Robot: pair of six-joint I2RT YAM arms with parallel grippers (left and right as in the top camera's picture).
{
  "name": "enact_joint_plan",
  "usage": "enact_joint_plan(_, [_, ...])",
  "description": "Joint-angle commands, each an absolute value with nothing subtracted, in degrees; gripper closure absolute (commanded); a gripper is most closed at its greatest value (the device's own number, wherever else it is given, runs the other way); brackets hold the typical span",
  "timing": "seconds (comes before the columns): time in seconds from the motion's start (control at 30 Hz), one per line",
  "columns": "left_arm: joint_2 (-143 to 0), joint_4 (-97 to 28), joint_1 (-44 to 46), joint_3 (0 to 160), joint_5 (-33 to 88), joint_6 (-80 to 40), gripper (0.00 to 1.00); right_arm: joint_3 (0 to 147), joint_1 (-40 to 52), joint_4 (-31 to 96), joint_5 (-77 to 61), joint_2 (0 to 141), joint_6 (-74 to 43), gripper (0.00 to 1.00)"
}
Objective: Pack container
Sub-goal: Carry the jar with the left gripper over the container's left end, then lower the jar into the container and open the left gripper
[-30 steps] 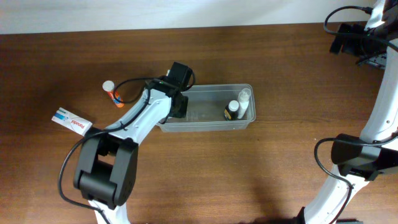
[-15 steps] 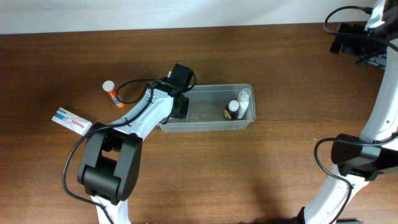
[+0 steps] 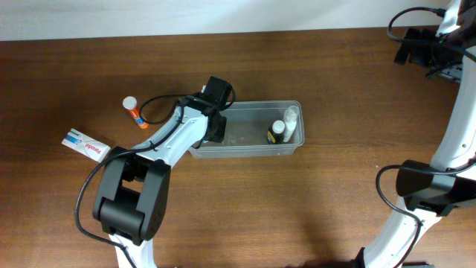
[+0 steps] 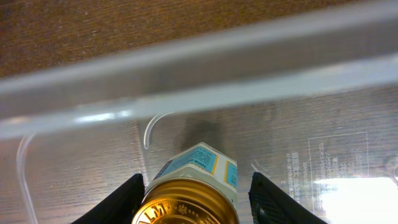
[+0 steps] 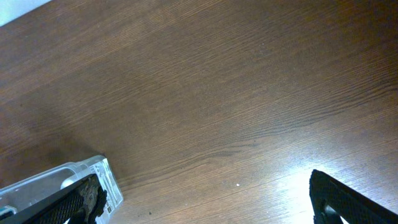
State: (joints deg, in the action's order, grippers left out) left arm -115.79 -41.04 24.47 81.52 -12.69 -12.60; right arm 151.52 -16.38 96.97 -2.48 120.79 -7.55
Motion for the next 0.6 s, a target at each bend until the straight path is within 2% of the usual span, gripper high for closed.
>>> enact_joint_plan(0.0, [-116.4, -41.1, 24.5, 82.6, -13.3, -11.9, 0.46, 152.4, -16.5, 97.3, -2.6, 118.8, -7.8, 0.02])
enact_joint_plan(0.57, [-115.1, -44.3, 24.6, 87.9, -13.2, -11.9, 0.47, 152.4, -16.5, 97.3, -2.6, 118.8, -7.8, 0.02])
